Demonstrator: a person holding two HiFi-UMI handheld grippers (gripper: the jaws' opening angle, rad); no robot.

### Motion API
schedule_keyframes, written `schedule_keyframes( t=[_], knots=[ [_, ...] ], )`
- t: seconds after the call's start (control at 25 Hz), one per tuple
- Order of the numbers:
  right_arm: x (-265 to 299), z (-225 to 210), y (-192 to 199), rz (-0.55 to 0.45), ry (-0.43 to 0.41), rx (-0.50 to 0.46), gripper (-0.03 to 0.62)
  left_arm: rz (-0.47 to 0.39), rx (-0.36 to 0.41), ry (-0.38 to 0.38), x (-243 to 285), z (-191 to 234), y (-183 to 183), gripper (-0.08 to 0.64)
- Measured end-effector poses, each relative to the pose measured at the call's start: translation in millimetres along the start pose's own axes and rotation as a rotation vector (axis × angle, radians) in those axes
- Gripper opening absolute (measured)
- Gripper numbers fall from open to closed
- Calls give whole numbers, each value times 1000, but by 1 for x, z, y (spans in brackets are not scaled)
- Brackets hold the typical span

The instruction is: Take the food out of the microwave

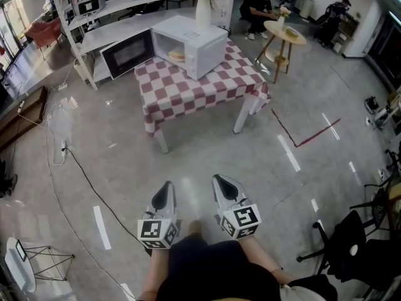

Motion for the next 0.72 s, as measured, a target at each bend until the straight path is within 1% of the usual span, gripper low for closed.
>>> schedule_keyframes(
  t=[0.28, 0.52, 0.72],
  knots=[
    [33, -4, 5, 13, -4, -11, 0, 13, 18, 17, 20, 24, 4, 8],
    [50, -5, 12, 30, 4, 0, 0, 28, 60, 44, 32, 39, 6, 8],
    [58, -1, 14, 42, -9, 1, 0, 31, 53, 43, 36, 47, 5, 8]
  ],
)
Point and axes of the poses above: the fingertips, and each gripper's own axes: x forward along the fingers, z to its left, y out of its underside, the point moved 4 cm from there along -x, backward along the fingers, and after that the axes turned 14 degrees about -z, right-handed, at the moved point
